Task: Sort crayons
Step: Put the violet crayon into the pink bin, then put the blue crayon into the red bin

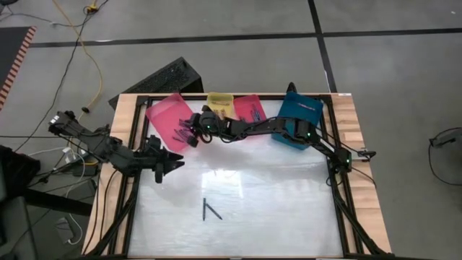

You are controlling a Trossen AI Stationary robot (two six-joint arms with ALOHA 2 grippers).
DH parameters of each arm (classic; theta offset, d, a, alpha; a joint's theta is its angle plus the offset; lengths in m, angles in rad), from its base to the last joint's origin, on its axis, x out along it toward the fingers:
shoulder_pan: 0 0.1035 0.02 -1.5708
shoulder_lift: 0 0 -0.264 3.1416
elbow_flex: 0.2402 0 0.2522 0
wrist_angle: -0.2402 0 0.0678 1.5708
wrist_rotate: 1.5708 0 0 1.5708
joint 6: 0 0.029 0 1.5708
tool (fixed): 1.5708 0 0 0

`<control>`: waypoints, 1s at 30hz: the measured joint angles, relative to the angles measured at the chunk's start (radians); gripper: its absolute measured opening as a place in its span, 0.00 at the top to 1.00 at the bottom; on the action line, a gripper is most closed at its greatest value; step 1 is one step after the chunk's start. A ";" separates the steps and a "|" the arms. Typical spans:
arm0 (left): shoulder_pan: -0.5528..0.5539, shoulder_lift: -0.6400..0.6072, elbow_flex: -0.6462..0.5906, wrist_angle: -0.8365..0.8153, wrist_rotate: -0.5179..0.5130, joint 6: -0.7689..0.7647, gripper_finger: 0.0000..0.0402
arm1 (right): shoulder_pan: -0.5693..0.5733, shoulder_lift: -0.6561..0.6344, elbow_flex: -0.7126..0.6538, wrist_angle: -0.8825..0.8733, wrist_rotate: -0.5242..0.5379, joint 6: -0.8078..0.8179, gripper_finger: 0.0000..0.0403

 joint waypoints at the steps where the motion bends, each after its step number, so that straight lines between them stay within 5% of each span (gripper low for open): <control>1: 0.000 0.000 0.000 0.037 0.000 0.012 0.59 | 0.000 0.003 -0.001 -0.021 0.000 -0.001 0.78; 9: 0.008 -0.001 0.023 0.337 0.000 0.277 0.59 | 0.019 -0.028 -0.001 -0.154 -0.001 0.033 0.69; 22: 0.160 -0.001 0.162 0.013 -0.050 0.504 0.59 | 0.204 -0.288 0.000 -0.592 0.007 0.163 0.70; 30: 0.492 0.034 0.162 0.005 0.383 0.498 0.59 | 0.422 -0.320 -0.001 -0.775 0.186 0.341 0.70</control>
